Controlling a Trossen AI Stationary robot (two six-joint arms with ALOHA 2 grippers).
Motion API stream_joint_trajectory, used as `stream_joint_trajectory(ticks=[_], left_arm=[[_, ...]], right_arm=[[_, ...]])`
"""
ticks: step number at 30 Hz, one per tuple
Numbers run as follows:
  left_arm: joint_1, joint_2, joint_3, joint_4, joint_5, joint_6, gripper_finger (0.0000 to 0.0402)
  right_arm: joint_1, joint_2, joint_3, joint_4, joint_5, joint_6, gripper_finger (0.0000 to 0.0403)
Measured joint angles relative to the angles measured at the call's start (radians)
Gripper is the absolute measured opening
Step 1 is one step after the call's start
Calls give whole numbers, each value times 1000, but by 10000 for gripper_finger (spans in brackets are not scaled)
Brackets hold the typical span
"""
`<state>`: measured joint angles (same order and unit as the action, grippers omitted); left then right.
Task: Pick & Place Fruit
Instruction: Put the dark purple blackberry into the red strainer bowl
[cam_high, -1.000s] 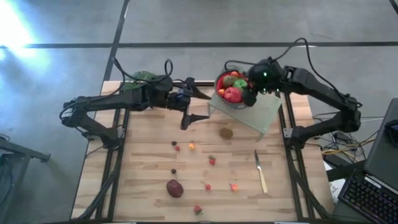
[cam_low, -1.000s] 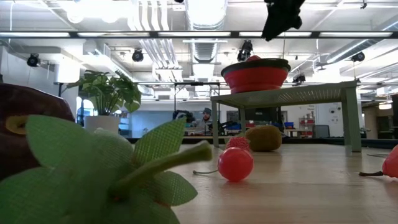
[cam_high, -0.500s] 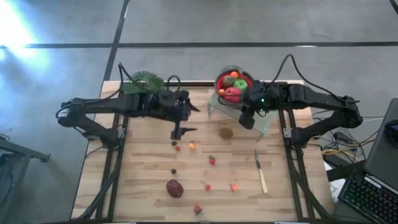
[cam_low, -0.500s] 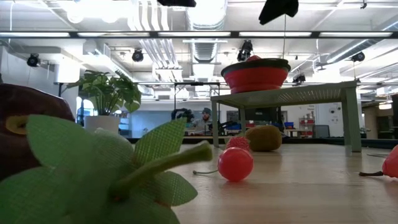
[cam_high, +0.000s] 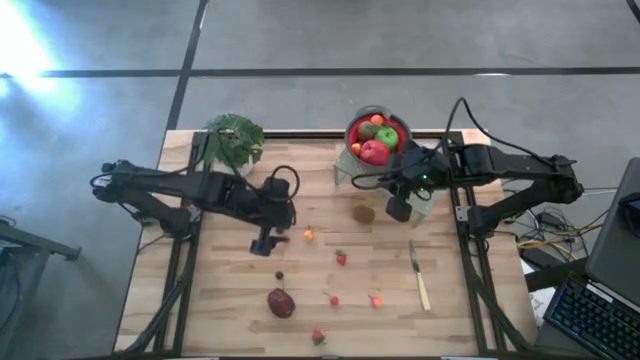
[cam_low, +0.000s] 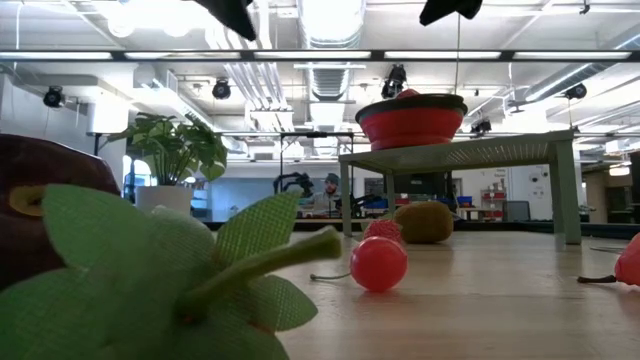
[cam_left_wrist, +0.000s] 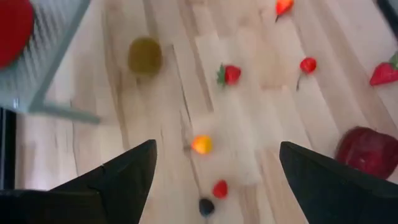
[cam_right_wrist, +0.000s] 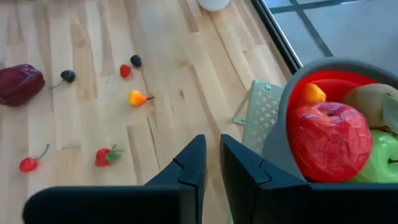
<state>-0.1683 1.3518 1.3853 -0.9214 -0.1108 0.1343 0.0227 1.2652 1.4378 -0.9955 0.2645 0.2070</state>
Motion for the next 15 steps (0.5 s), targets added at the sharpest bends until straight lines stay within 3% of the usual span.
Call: stream_joint_trajectory(ticks=[7, 15], left_arm=[[-5, 0, -3, -188, -20, -175, 344], [4, 0, -137, -169, -20, -175, 344]], right_arm=[[0, 0, -27, -1, 0, 0, 32], [0, 0, -60, 0, -1, 0, 46]])
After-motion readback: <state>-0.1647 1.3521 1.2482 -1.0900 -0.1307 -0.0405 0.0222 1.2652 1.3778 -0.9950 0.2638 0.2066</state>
